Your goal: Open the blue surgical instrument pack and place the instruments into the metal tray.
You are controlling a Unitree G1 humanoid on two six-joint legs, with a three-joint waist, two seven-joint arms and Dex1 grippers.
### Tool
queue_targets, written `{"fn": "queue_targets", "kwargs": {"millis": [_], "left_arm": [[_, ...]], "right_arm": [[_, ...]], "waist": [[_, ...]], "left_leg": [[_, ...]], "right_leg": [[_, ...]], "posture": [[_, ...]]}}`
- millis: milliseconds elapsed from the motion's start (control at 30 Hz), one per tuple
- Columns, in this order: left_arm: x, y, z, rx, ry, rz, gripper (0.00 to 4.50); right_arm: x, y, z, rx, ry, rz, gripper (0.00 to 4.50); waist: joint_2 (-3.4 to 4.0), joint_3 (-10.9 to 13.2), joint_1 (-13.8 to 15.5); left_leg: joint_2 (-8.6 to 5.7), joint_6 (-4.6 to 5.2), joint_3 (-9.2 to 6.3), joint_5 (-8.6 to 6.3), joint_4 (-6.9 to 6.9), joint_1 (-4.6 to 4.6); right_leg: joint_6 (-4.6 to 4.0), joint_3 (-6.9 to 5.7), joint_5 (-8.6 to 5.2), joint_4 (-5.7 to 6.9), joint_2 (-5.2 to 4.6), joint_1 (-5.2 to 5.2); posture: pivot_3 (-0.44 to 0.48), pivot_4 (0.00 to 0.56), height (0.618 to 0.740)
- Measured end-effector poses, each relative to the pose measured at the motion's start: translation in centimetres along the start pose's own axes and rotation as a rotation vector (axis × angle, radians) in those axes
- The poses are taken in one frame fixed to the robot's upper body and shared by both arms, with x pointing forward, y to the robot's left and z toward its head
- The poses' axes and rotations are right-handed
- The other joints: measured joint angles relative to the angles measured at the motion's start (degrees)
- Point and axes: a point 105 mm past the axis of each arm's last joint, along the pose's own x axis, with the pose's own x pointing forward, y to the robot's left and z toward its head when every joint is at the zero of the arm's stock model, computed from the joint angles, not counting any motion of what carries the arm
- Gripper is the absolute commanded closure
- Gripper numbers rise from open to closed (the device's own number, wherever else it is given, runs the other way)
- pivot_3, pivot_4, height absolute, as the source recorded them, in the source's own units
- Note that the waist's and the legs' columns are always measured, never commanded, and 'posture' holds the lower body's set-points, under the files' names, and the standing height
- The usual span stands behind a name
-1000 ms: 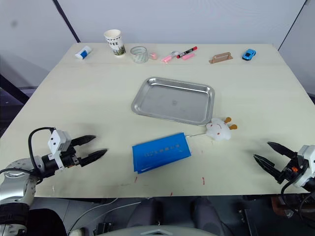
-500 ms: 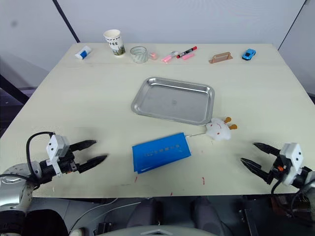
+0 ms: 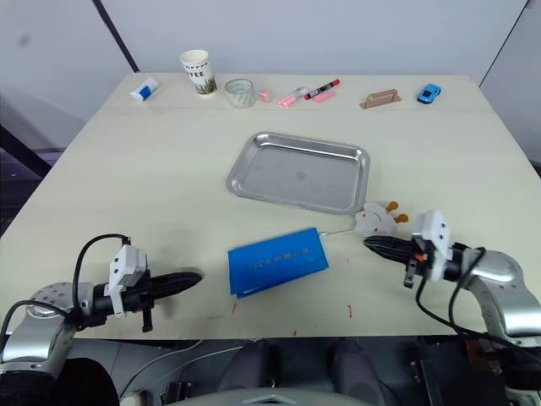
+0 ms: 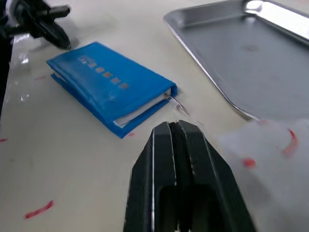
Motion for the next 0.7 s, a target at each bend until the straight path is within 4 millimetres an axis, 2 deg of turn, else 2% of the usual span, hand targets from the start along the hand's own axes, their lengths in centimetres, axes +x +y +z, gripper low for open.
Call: {"fn": "queue_targets", "kwargs": {"millis": [100,367,700], "left_arm": [[1.1,0.0,0.5,0.037,0.006,-0.041,4.50],[3.1,-0.3,1.2,0.074,-0.001,-0.114,4.50],[4.7,-0.8,1.7,0.105,-0.005,-0.179,4.50]], "right_arm": [[2.1,0.2,-0.1,-0.020,0.044,0.051,4.39],[4.6,0.1,-0.6,-0.041,0.120,0.088,4.39],[5.9,0.4,-1.6,-0.068,0.178,0.101,4.39]], "waist": [[0.04,0.03,0.16],[0.05,0.03,0.17],[0.05,0.03,0.11]], "left_leg": [[-0.02,0.00,0.01,0.00,0.02,-0.03],[-0.03,0.02,0.01,0.00,0.05,-0.03],[-0.03,0.02,0.02,0.00,0.06,-0.02]], "right_leg": [[0.00,0.00,0.00,0.00,-0.02,0.00],[0.01,0.00,0.01,0.02,-0.03,0.00],[0.01,0.01,0.01,0.03,-0.03,0.00]], "posture": [[0.000,0.150,0.725],[0.000,0.150,0.725],[0.000,0.150,0.725]]}}
